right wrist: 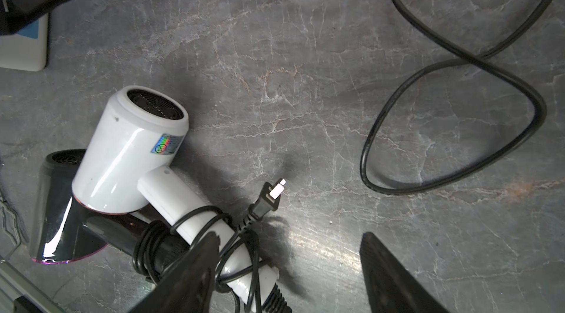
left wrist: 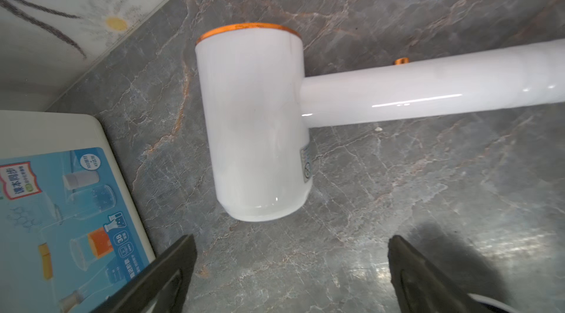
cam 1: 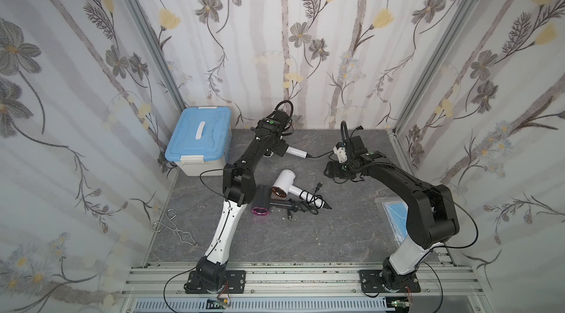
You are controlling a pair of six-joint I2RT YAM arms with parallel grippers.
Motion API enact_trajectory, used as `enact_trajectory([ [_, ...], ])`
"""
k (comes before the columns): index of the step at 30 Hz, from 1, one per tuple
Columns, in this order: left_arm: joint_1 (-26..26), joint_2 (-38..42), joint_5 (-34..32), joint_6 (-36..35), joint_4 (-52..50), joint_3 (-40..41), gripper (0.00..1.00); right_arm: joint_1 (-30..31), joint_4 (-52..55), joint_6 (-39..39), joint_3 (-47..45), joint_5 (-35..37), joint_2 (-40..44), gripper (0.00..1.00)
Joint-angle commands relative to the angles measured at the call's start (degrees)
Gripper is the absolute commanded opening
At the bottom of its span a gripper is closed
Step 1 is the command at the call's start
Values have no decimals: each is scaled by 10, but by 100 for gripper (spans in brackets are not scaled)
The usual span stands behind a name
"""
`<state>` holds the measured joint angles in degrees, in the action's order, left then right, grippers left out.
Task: Wrap the cord around the hair dryer
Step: Move the hair dryer to the center of the board.
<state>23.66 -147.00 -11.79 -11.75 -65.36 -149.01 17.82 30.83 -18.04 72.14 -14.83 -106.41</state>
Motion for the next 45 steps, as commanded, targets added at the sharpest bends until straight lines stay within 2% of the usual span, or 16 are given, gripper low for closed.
enact_trajectory([
  [1, -8, -12, 19, -15, -1, -3, 100, 0, -30, 6, -11, 1, 11, 74],
  [5, -11, -13, 24, -35, 51, 36, 100, 2, -35, 3, -28, 0, 30, 74],
  [11, -12, -34, 16, -33, 77, 35, 100, 12, -35, 8, -51, -5, 60, 74],
  [14, -14, -42, 16, -28, 87, 34, 100, 54, -32, 52, -47, 5, 61, 75],
  [19, -14, -49, 20, -26, 97, 34, 99, 126, -38, 143, -35, 60, 45, 76],
  [22, -14, -54, 15, -29, 104, 34, 95, 140, -61, 163, -28, 52, 35, 76],
  [25, -15, -58, 13, -29, 109, 34, 88, 149, -67, 181, -11, 51, 13, 75],
  [33, -17, -56, -12, -12, 96, 34, 58, 170, -58, 221, 47, 67, -58, 74],
  [45, -17, -14, -21, 78, 64, 61, 32, 190, -68, 213, 79, 35, -133, 72],
])
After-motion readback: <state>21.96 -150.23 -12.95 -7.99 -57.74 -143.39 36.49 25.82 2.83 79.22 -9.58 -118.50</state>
